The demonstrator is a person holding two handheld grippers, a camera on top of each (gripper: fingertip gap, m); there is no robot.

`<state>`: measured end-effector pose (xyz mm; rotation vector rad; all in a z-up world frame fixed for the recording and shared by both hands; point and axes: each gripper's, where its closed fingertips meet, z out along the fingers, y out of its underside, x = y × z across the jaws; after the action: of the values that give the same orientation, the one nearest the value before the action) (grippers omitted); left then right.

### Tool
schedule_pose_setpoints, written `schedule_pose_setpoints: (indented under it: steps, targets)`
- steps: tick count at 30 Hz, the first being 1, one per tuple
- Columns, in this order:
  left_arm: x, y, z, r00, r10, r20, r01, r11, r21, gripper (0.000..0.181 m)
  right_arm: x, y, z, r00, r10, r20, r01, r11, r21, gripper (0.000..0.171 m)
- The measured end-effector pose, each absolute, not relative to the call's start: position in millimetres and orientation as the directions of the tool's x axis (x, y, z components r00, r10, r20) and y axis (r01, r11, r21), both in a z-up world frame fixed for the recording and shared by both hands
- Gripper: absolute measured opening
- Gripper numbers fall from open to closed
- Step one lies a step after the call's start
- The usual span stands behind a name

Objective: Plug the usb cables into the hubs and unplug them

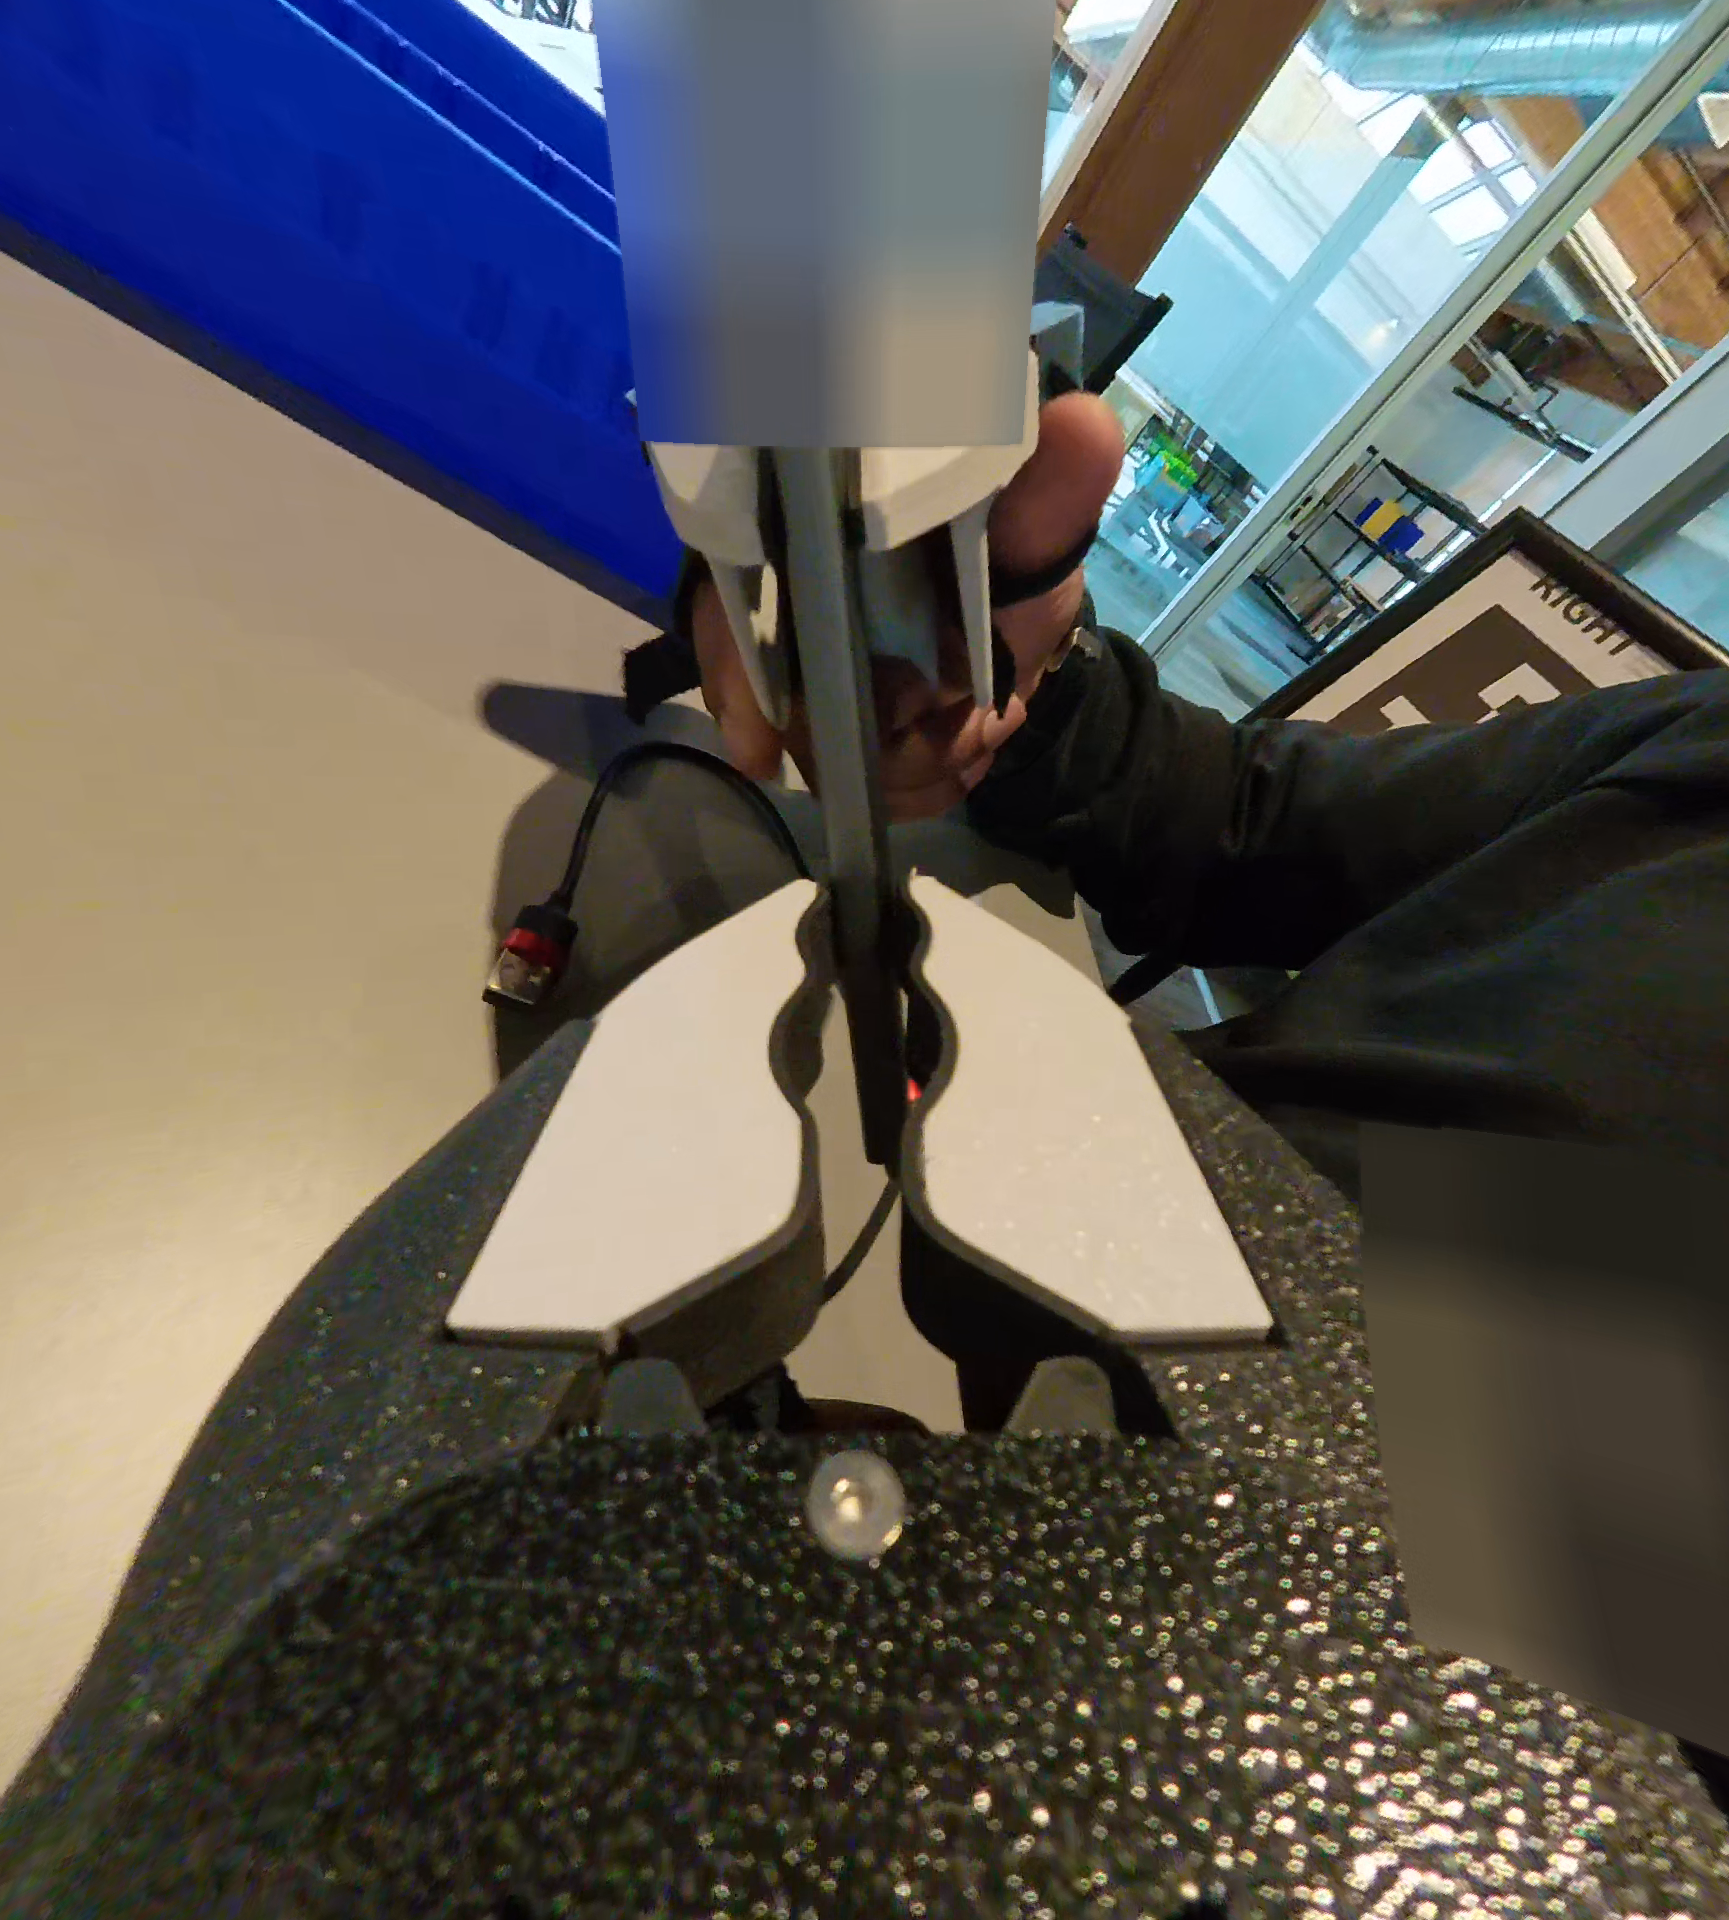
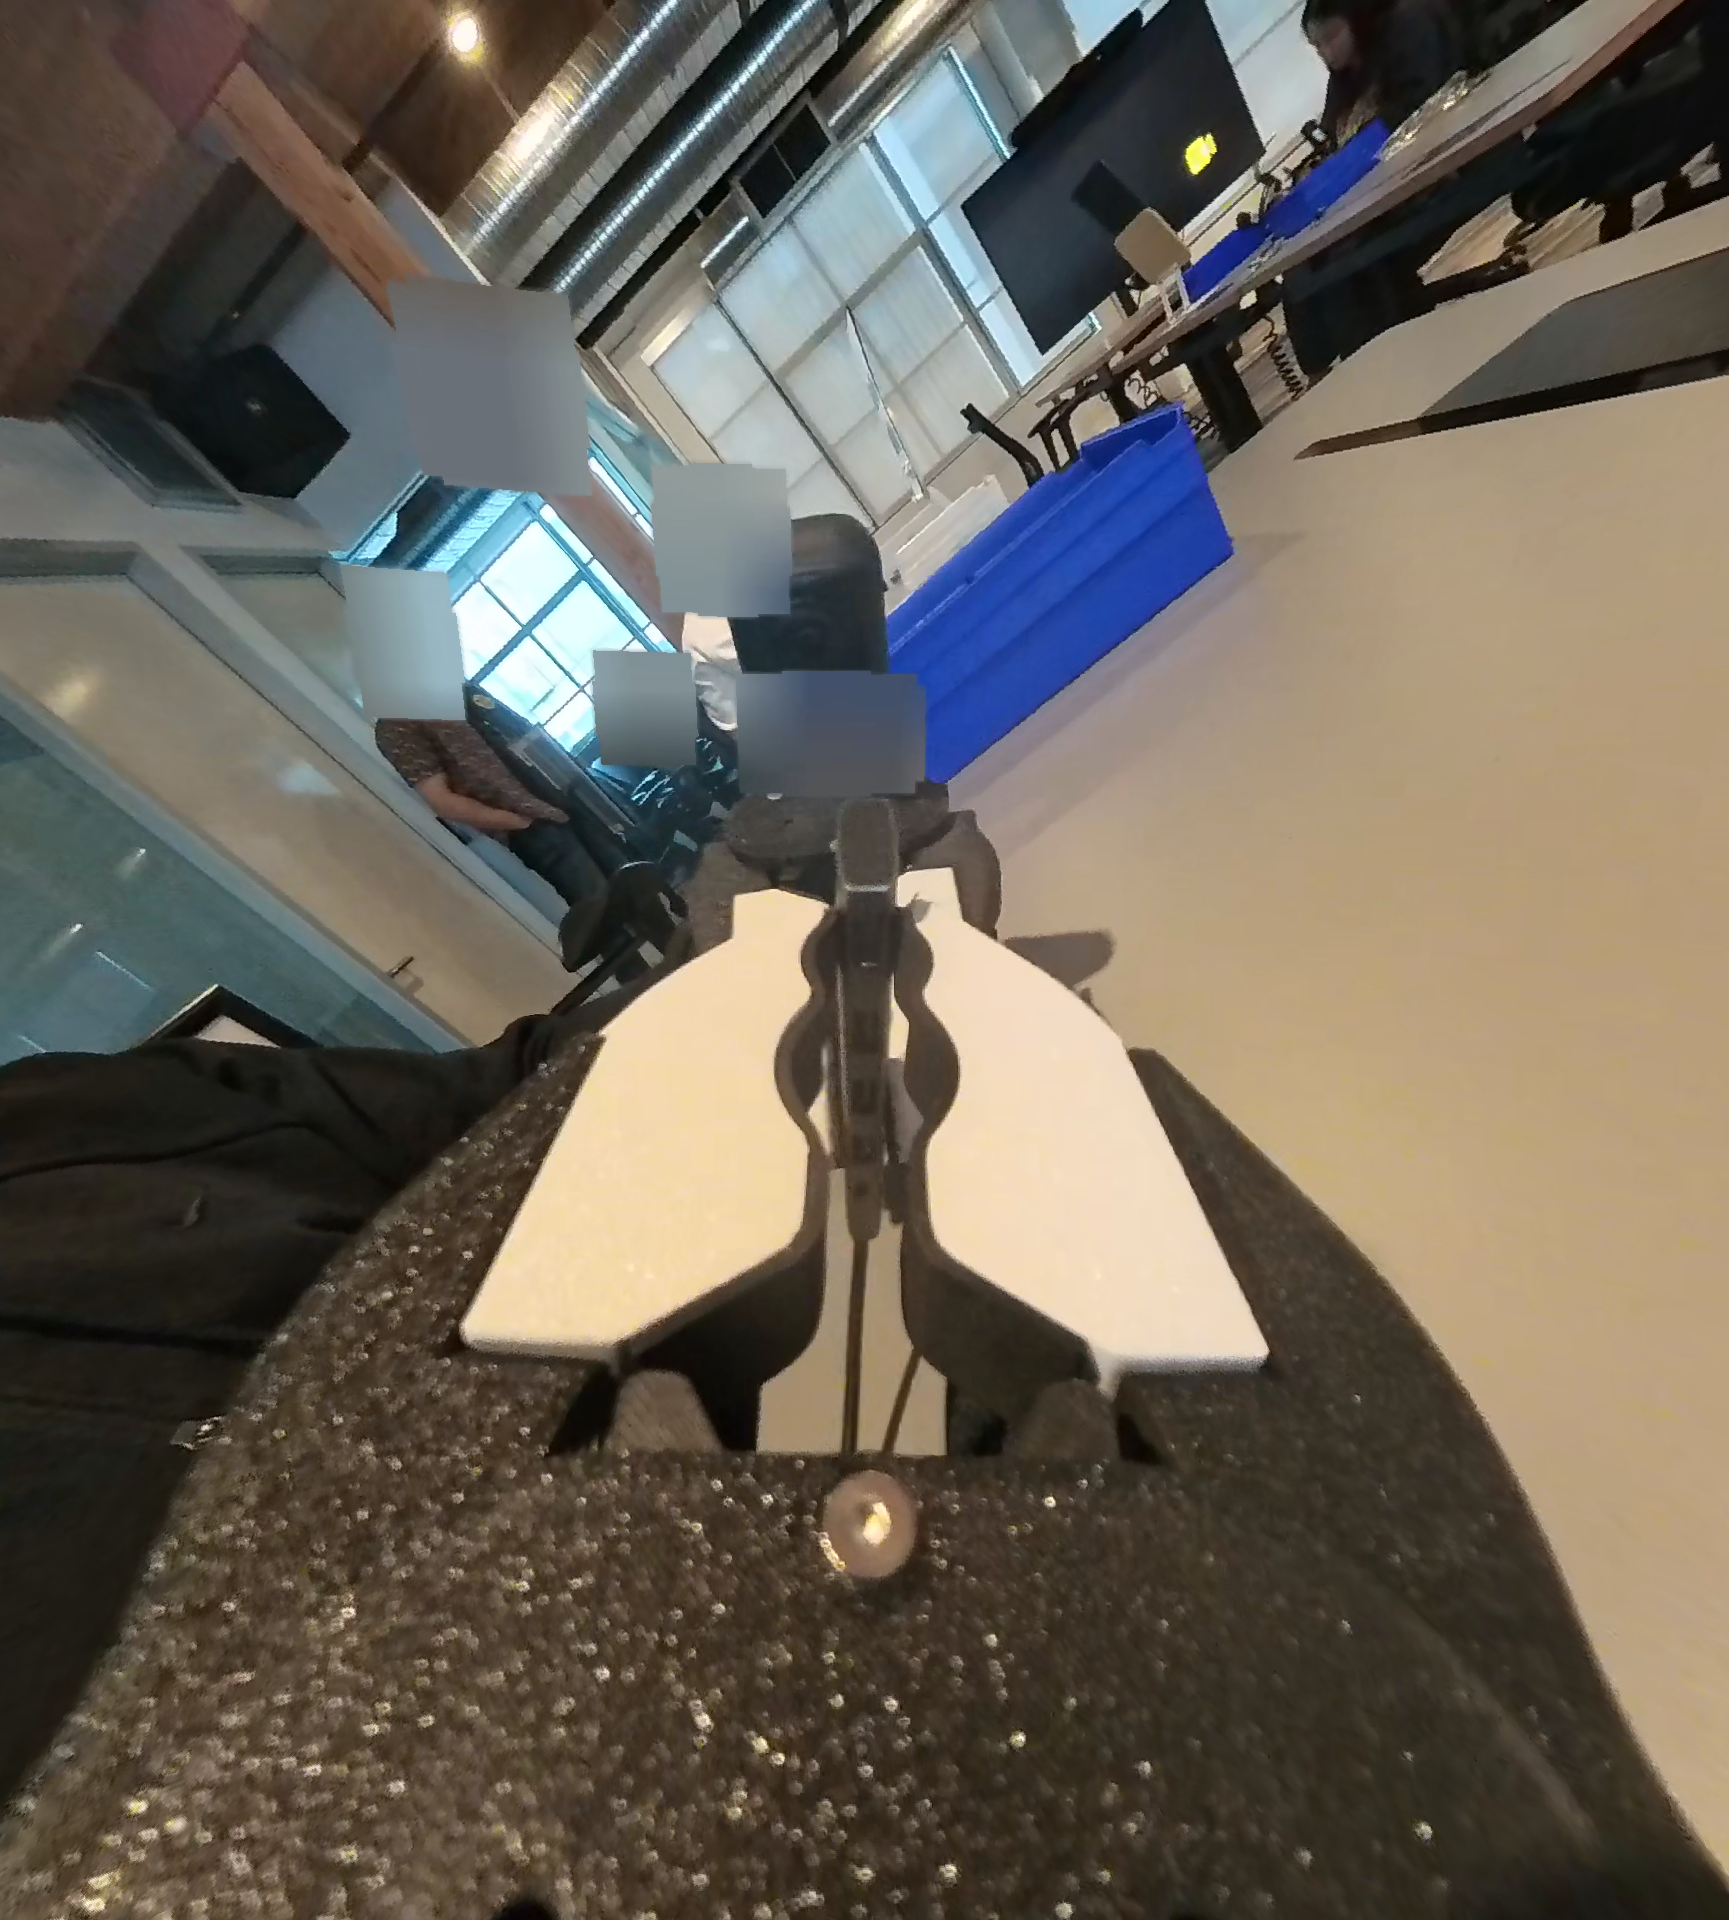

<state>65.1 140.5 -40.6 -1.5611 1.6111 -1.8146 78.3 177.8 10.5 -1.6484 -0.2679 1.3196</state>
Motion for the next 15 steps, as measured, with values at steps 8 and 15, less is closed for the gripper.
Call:
schedule_pose_setpoints:
  steps: [8, 15]
  targets:
    - [62.2, 163.0, -30.7, -0.34, -0.803, 0.489, -0.371, -0.364, -0.855, 0.009, 108.6, 183.5, 13.0, 0.606, 0.662, -0.442, -0.266, -0.355, -0.896, 0.033]
    - [50.4, 191.5, -22.5, -0.292, -0.813, 0.504, -0.33, -0.409, -0.851, 0.01, 130.6, 192.5, -56.8, 0.822, 0.565, 0.072, 0.332, -0.372, -0.867, 0.031]
